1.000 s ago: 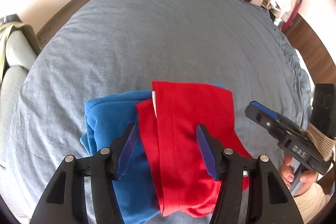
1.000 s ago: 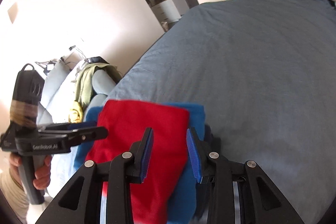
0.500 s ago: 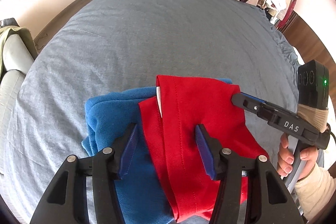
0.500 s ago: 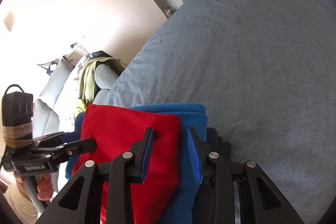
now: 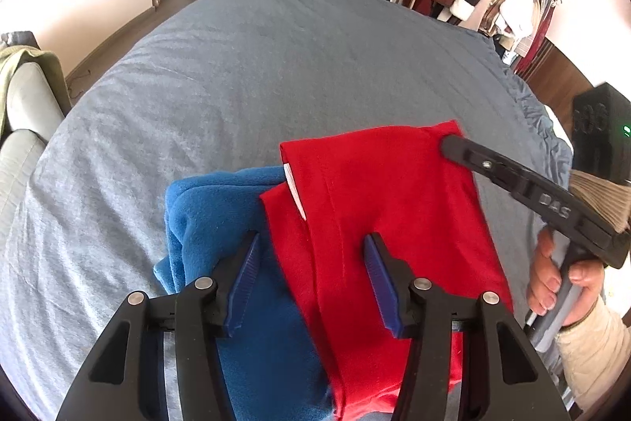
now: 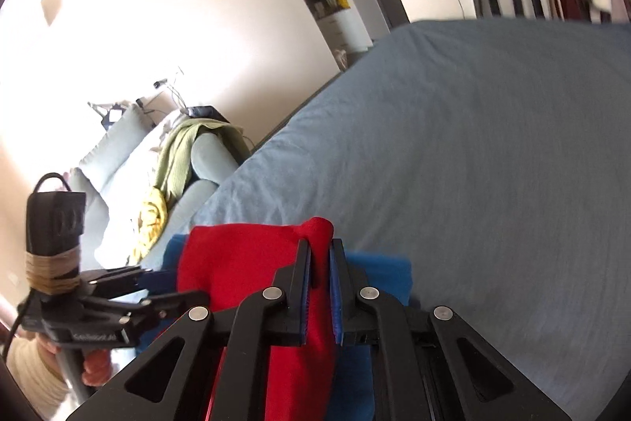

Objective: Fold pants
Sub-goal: 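Open both grippers to release the shorts on the stack and withdraw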

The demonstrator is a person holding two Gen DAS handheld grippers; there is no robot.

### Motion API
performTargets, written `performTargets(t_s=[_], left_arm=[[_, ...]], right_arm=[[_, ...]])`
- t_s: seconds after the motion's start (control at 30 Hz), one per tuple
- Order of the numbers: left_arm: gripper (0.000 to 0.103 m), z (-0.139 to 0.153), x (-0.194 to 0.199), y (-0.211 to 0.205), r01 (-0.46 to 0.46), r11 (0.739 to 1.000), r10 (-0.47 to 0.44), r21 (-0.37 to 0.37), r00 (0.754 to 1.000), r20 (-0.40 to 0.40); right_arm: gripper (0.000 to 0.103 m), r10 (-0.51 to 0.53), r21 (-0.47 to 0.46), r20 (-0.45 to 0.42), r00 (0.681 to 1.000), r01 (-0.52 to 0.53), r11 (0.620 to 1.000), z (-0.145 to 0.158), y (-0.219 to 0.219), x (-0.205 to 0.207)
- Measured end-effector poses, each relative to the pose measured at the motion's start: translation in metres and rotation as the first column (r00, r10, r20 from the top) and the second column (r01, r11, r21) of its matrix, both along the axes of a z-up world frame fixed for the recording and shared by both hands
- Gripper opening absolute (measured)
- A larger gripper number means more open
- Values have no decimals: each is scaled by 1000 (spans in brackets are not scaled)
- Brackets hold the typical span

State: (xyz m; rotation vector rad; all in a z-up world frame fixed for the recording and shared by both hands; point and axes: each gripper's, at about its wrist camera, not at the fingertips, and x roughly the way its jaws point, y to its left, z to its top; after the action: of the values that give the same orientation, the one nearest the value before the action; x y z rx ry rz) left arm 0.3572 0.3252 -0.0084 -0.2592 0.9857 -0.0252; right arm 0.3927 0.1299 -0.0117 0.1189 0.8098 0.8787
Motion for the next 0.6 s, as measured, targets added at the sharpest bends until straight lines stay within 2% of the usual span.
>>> performTargets(t_s=[0.27, 0.33, 0.4, 0.43, 0.5, 0.6], left_arm=[[53, 2, 5, -5, -2, 1000, 2, 29, 1000, -7], [53, 3, 6, -4, -15, 1000, 16, 27, 1000, -12], [53, 8, 4, -3, -42, 998, 42, 36, 999, 0], [53, 10, 3, -3, -51, 998, 51, 46, 999, 5], [53, 18, -1, -4, -79, 992, 77, 96, 997, 28], [55, 29, -6, -12, -99, 979, 89, 180, 994, 63]], right_arm=[[11, -62, -105, -32, 998, 59, 993, -28, 6, 21], [18, -87, -135, -18, 996, 84, 987, -27, 5, 21], [33, -123, -165, -2, 992, 121, 979, -23, -1, 21], [34, -150, -182, 8, 989, 149, 972, -21, -6, 21], [34, -196, -211, 27, 980, 198, 957, -14, -19, 17], [34, -218, -213, 25, 976, 218, 952, -5, -36, 6]])
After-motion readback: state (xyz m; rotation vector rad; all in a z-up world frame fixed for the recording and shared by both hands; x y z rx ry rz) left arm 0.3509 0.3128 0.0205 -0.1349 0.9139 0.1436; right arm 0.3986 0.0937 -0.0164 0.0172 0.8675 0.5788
